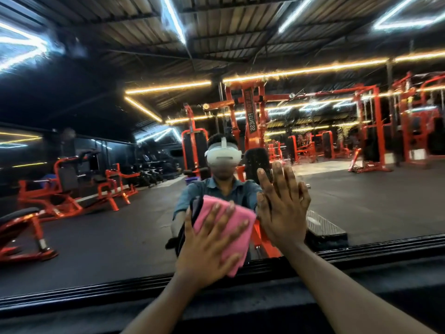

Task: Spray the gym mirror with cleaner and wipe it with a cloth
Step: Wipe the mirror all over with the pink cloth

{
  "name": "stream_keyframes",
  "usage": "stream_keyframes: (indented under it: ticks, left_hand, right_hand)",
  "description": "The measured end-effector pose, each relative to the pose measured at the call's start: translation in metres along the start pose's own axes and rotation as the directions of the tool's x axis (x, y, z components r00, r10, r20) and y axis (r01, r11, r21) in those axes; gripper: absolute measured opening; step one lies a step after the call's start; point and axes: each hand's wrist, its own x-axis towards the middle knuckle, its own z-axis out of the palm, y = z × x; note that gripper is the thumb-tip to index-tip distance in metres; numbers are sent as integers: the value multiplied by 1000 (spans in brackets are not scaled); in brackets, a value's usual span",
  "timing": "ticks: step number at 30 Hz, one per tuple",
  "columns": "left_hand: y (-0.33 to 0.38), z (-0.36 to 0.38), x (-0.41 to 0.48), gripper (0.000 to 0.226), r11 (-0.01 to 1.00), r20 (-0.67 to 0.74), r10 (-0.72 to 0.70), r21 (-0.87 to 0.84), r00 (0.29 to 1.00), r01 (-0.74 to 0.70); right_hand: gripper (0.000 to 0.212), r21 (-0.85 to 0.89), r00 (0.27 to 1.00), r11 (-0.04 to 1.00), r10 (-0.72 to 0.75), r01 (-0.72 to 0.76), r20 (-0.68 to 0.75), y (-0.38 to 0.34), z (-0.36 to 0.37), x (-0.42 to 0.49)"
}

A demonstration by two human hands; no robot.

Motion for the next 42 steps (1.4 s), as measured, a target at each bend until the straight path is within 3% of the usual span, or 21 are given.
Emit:
stream_keyframes:
  ticks: [4, 5, 7, 8, 10, 12, 14, 15, 16, 18, 19, 22, 25, 27, 30, 35, 36, 37, 40, 42]
  left_hand:
    - [-34, -8, 4, 76, 975, 23, 194, 103, 981, -195]
    - [-51, -16, 18, 76, 977, -7, 174, 129, 985, -172]
    - [-92, -36, 54, 76, 990, -128, -46, 128, 991, 62]
    - [-112, -47, 71, 76, 966, -189, -224, 88, 956, 244]
    - [-137, -64, 96, 77, 816, -275, -565, -48, 778, 575]
    - [-132, -67, 114, 78, 663, -299, -736, -133, 608, 737]
    - [-108, -68, 135, 80, 577, -290, -805, -177, 517, 798]
    - [-95, -69, 149, 82, 585, -279, -802, -184, 528, 790]
    - [-81, -70, 163, 83, 655, -271, -748, -153, 606, 740]
    - [-55, -69, 189, 83, 871, -243, -483, -36, 841, 490]
    - [-46, -70, 199, 82, 938, -219, -336, 9, 916, 346]
    - [-44, -73, 208, 79, 989, -151, -118, 76, 981, 131]
    - [-75, -74, 183, 80, 981, -177, -117, 133, 977, 142]
    - [-106, -73, 152, 79, 936, -273, -321, 52, 907, 347]
    - [-153, -72, 97, 77, 750, -317, -649, -113, 692, 652]
    - [-164, -77, 104, 76, 512, -289, -847, -217, 447, 831]
    - [-157, -79, 121, 76, 529, -313, -834, -214, 455, 822]
    - [-151, -82, 143, 75, 597, -345, -783, -184, 518, 781]
    - [-113, -92, 209, 81, 882, -320, -450, -11, 833, 472]
    - [-86, -97, 237, 79, 948, -258, -293, 48, 921, 316]
  right_hand:
    - [60, -19, 1000, 1000, 2, -2, 7, 2, 1, 0]
    - [61, -19, 1000, 1000, 4, -4, 12, 2, 2, -1]
    - [61, -12, 1000, 1000, 10, -10, 10, 2, 2, -1]
    - [61, -15, 1000, 1000, 8, -8, 6, 2, 2, 0]
    - [61, -22, 1000, 1000, 0, 0, -1, 1, 2, 0]
    - [60, -29, 1000, 1000, 11, -11, 12, 1, 1, -1]
    - [60, -21, 1000, 1000, 19, -18, 13, -1, 1, 0]
    - [60, -18, 1000, 1000, 19, -18, 13, -2, 1, 0]
    - [60, -15, 1000, 1000, 19, -18, 16, -2, 1, 0]
    - [58, 2, 1000, 1000, 19, -19, 4, -1, 1, -1]
    - [57, 7, 1000, 1000, 21, -21, -6, -2, 1, -1]
    - [56, 13, 999, 1000, 27, -27, -36, -1, 1, -2]
    - [58, 6, 999, 1000, 13, -13, -29, 0, -1, -3]
    - [60, 16, 1000, 1000, 17, -17, -6, 1, -1, -3]
    - [61, 2, 1000, 1000, 15, -15, 5, 1, 0, -4]
    - [62, 11, 1000, 1000, 7, -7, 4, 1, 2, -3]
    - [62, 15, 1000, 1000, 9, -9, 5, 1, 3, -3]
    - [62, 16, 1000, 1000, 11, -11, 6, 2, 3, -3]
    - [61, 20, 1000, 1000, 17, -17, 11, 2, 4, -4]
    - [60, 26, 1000, 999, 28, -28, 7, 2, 3, -3]
